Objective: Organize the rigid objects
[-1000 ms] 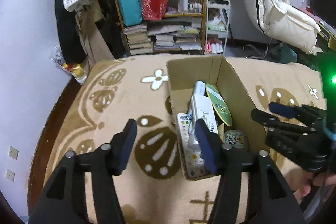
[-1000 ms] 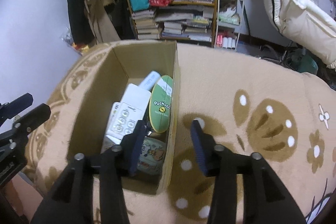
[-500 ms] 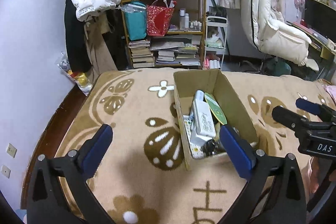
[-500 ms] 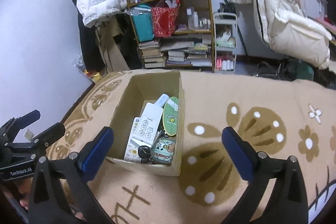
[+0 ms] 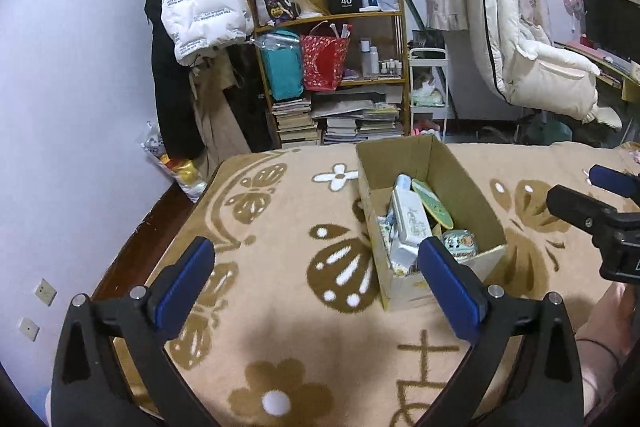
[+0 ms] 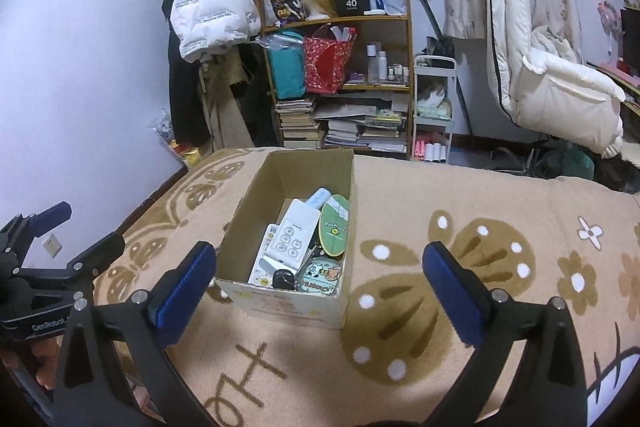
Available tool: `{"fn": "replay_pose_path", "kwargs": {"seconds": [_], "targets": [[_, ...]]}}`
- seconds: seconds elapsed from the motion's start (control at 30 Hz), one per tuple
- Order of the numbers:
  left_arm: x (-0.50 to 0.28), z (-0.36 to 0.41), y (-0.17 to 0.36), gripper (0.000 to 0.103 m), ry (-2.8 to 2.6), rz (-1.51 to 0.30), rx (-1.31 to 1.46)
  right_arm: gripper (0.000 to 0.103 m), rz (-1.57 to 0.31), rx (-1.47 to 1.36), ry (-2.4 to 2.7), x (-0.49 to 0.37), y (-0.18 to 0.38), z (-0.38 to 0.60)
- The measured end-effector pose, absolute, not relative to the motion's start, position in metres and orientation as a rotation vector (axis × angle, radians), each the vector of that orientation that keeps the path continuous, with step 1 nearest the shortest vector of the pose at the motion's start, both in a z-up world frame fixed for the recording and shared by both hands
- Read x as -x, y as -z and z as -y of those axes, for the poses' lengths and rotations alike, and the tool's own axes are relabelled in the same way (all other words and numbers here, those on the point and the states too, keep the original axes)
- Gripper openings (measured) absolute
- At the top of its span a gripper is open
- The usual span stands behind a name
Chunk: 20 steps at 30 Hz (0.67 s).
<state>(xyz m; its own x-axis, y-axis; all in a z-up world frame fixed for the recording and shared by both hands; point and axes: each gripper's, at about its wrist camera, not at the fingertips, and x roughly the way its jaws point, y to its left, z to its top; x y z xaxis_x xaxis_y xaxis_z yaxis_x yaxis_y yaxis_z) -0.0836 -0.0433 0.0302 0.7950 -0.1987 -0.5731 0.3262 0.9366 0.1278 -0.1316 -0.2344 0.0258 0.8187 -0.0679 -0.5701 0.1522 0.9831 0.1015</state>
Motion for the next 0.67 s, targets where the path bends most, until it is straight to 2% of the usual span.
{"fn": "replay_pose_path", "kwargs": {"seconds": [0.67], "targets": [[0.084, 0.032, -0.023, 0.101, 0.276, -0.597, -0.218, 0.103, -0.641, -0.124, 0.087, 0.128, -0.007, 0.224]]}}
